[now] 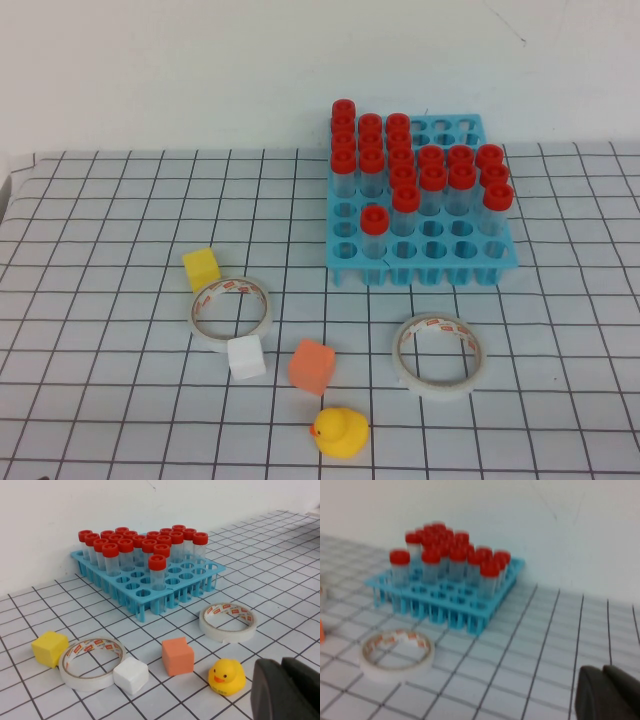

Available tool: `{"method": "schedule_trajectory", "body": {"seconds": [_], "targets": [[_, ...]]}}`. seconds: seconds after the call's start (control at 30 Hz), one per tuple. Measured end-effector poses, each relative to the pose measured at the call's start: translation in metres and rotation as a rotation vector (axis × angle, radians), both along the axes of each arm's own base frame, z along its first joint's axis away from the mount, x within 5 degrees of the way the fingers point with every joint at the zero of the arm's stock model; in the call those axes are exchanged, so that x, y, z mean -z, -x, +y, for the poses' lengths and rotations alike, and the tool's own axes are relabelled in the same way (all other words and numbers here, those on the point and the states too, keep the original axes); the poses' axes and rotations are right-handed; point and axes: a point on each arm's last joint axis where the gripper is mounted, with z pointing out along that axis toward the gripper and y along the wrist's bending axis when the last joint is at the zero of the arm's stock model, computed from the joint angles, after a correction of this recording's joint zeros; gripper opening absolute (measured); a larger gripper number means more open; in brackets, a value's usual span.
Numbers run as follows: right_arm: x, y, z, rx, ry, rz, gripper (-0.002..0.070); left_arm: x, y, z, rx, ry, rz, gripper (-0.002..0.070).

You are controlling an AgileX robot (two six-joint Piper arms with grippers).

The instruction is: Place the test tubes

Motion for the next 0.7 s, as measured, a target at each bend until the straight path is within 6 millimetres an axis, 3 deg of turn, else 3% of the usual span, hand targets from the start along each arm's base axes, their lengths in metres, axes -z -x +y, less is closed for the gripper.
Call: {"method": "schedule_trajectory", "body": {"seconds": [0.37,0.7], "targets": [[0.041,-0.002,0.001,0.040,-0.060,0.220,-0.0001,0.000,0.000,0.000,0.000,-0.001,-0.001,-0.0001],[0.046,-0.002,-0.010,0.272,-0.023,0.248,-0.0001,0.000,0.000,0.000,0.000,-0.001,-0.001,-0.0001]]}}
